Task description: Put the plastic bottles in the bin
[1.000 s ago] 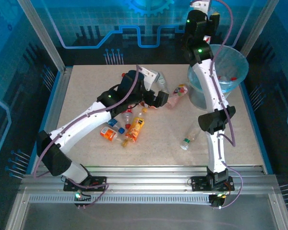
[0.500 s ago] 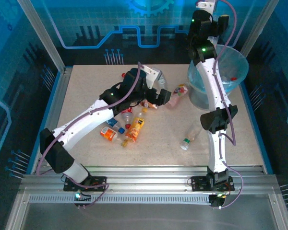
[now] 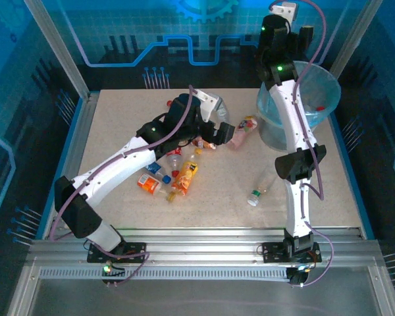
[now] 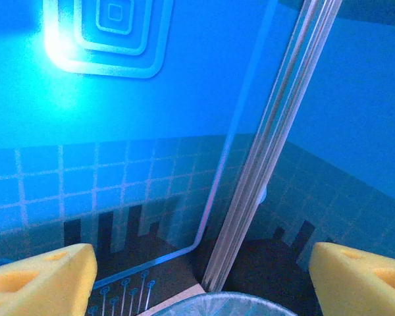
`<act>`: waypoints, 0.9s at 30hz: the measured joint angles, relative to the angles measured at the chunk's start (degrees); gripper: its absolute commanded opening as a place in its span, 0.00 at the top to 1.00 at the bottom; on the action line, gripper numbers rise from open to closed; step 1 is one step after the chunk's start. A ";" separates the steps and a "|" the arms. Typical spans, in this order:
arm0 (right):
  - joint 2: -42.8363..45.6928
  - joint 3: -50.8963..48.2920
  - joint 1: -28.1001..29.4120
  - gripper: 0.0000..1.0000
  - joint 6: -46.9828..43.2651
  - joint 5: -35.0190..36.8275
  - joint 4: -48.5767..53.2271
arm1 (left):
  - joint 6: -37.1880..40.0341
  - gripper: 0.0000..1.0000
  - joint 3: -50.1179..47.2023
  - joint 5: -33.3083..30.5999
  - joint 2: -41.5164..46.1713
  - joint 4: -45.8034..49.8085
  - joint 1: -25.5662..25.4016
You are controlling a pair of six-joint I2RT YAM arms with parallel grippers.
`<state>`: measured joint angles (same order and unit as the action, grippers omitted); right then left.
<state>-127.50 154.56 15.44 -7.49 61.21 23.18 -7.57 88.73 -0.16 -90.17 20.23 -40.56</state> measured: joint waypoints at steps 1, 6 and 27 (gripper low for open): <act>0.13 0.00 0.02 0.15 0.33 -0.17 0.39 | 0.00 0.01 0.00 0.00 0.00 0.00 0.00; 1.66 0.00 1.22 0.16 2.99 -3.13 2.80 | 0.02 0.01 0.02 0.00 0.00 0.00 0.00; 25.38 -49.64 23.06 0.32 17.33 -53.02 9.03 | -5.77 0.01 -27.58 -13.42 31.80 5.22 1.09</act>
<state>-102.13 104.92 38.50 9.85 8.19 32.21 -13.34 61.14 -13.58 -58.37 25.45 -39.46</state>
